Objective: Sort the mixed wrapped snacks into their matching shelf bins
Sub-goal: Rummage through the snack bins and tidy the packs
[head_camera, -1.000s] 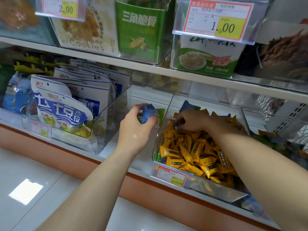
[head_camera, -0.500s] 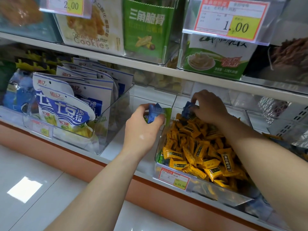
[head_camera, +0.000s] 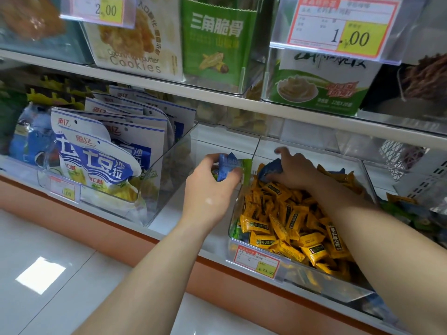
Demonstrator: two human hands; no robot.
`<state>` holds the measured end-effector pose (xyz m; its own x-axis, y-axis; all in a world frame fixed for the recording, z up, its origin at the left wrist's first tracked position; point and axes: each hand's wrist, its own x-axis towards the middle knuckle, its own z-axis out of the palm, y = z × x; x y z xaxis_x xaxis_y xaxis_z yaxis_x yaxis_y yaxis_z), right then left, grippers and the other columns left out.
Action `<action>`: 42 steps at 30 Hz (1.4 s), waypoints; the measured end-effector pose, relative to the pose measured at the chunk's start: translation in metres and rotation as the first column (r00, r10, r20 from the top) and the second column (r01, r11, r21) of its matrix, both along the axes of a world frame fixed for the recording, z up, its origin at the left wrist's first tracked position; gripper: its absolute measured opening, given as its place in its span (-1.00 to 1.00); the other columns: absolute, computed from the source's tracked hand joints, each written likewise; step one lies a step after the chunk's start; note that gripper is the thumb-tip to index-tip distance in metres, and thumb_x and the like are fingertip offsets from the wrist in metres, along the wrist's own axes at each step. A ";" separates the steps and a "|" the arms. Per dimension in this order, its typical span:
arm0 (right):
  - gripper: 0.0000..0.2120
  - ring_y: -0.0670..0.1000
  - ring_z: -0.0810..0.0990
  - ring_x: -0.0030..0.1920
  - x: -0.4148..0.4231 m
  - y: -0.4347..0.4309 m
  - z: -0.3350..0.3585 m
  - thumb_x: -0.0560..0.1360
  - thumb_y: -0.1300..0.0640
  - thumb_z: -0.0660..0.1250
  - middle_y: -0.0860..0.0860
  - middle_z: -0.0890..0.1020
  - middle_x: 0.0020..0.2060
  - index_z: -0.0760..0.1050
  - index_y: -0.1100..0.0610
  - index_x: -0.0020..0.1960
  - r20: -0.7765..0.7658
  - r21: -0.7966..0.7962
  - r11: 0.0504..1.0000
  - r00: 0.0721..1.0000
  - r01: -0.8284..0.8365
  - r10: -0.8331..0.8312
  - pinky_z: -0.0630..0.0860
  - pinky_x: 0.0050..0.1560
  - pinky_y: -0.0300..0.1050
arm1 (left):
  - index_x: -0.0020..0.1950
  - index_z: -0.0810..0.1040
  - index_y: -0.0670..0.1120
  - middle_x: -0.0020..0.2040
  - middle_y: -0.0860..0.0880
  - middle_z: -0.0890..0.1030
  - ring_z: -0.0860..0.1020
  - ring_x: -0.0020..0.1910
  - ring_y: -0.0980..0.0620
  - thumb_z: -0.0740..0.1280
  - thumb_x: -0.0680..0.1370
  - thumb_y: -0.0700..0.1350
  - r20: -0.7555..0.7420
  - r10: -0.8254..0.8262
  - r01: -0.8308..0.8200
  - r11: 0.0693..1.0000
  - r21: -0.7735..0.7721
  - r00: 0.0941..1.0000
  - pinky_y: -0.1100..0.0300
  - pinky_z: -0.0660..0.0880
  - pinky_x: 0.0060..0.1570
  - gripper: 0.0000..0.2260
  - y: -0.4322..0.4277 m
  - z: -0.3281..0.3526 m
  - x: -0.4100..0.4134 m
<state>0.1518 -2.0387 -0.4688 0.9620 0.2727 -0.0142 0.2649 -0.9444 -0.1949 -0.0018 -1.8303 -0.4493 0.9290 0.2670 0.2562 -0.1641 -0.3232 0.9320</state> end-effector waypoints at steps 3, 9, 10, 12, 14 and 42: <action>-0.45 0.10 0.50 0.03 0.005 -0.001 -0.002 0.47 -0.26 0.37 0.10 0.54 0.07 0.41 0.12 0.25 -0.006 -0.070 0.997 1.000 -0.019 0.019 0.47 0.00 0.00 | -0.06 0.44 0.26 -0.07 0.19 0.61 0.64 -0.09 0.06 0.41 0.54 0.03 -0.003 -0.007 0.007 1.000 0.012 1.000 0.06 0.61 -0.01 -0.82 0.000 0.000 -0.001; -0.46 0.03 0.51 0.01 0.000 -0.004 0.006 0.38 -0.17 0.51 -0.02 0.54 0.04 0.39 -0.01 0.23 -0.045 0.163 0.983 0.994 -0.089 0.097 0.41 -0.11 -0.08 | -0.01 0.45 0.23 -0.06 0.15 0.62 0.64 -0.08 0.05 0.42 0.53 0.03 -0.013 0.003 -0.003 1.000 0.004 1.000 0.02 0.61 0.01 -0.83 0.001 0.003 0.000; -0.47 0.05 0.51 0.05 -0.001 -0.005 0.008 0.39 -0.12 0.51 -0.02 0.54 0.08 0.40 -0.02 0.26 -0.030 0.185 0.977 0.994 -0.102 0.109 0.43 -0.05 -0.07 | -0.01 0.45 0.23 -0.06 0.15 0.62 0.64 -0.08 0.04 0.42 0.52 0.03 -0.014 0.007 -0.007 1.000 0.000 1.000 0.01 0.61 0.01 -0.84 0.001 0.005 -0.001; -0.53 0.08 0.53 0.10 -0.006 -0.006 0.014 0.42 -0.01 0.50 0.01 0.56 0.13 0.43 -0.03 0.27 0.019 0.252 0.960 0.993 -0.120 0.120 0.44 0.03 -0.06 | 0.00 0.47 0.21 -0.07 0.13 0.62 0.64 -0.08 0.02 0.42 0.52 0.03 -0.013 0.013 -0.013 1.000 -0.005 1.000 -0.04 0.60 0.02 -0.85 0.000 0.008 -0.003; -0.62 0.06 0.54 0.08 -0.013 -0.010 0.021 0.43 0.05 0.50 0.00 0.58 0.09 0.47 -0.03 0.19 0.061 0.356 0.926 0.992 -0.127 0.113 0.44 0.00 -0.09 | 0.01 0.49 0.18 -0.08 0.12 0.63 0.64 -0.09 0.00 0.42 0.52 0.03 -0.014 0.019 -0.019 1.000 -0.007 1.000 -0.08 0.60 0.02 -0.86 -0.001 0.011 -0.007; -0.78 -0.04 0.56 -0.06 -0.188 -0.246 0.030 0.52 0.14 0.43 -0.05 0.59 -0.07 0.50 0.02 0.13 0.133 0.760 0.561 0.768 0.326 -0.627 0.35 -0.16 -0.33 | 0.39 0.46 0.02 0.24 -0.05 0.57 0.53 0.19 -0.06 0.47 0.50 0.01 -0.110 -0.369 0.369 0.767 0.525 0.923 0.12 0.49 0.09 -0.52 -0.265 0.028 0.001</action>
<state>-0.0358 -2.2851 -0.4389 0.8356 -0.4419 0.3264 0.0028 -0.5908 -0.8068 -0.0004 -2.0952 -0.4215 0.9280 -0.2726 0.2539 -0.3725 -0.6770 0.6348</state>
